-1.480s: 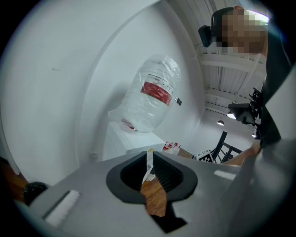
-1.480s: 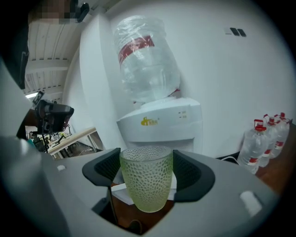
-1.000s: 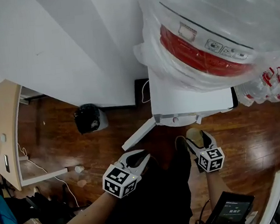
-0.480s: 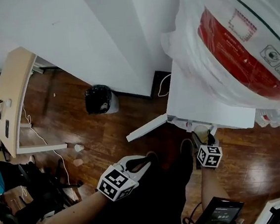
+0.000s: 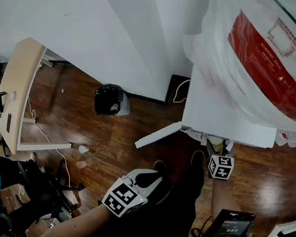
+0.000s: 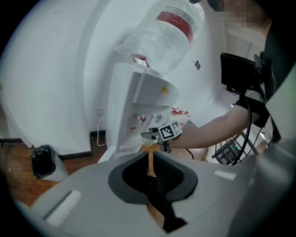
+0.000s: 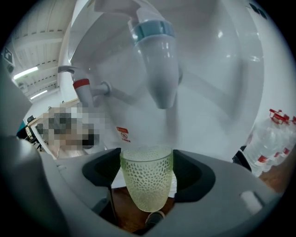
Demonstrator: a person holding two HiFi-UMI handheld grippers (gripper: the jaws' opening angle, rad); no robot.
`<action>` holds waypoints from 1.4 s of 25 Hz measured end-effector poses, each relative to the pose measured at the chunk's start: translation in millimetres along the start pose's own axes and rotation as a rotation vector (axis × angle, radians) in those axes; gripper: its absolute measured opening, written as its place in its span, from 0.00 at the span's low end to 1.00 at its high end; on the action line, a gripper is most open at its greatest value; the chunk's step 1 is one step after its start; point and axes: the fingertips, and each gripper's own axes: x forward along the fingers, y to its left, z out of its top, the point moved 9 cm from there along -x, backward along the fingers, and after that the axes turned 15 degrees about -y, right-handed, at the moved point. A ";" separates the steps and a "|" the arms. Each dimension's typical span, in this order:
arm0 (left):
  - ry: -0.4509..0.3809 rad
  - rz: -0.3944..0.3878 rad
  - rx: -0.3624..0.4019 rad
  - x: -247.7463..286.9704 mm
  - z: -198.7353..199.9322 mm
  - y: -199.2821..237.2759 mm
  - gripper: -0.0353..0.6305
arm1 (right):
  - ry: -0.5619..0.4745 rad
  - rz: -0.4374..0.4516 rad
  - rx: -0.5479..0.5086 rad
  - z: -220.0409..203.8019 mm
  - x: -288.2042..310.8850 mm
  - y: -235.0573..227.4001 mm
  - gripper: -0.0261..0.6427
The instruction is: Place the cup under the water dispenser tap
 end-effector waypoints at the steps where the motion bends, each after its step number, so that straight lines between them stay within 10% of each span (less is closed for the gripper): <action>1: 0.006 0.002 -0.003 0.3 -1.8 0.8 0.09 | -0.009 0.001 -0.006 -2.7 1.0 -0.5 0.56; 28: 0.060 -0.084 -0.056 2.1 -28.2 -12.1 0.09 | -0.007 0.066 -0.156 -6.2 -0.6 15.3 0.56; 35: -0.112 -0.055 -0.109 16.1 -8.8 -12.0 0.09 | -0.080 0.059 -0.067 -3.5 -26.7 16.2 0.55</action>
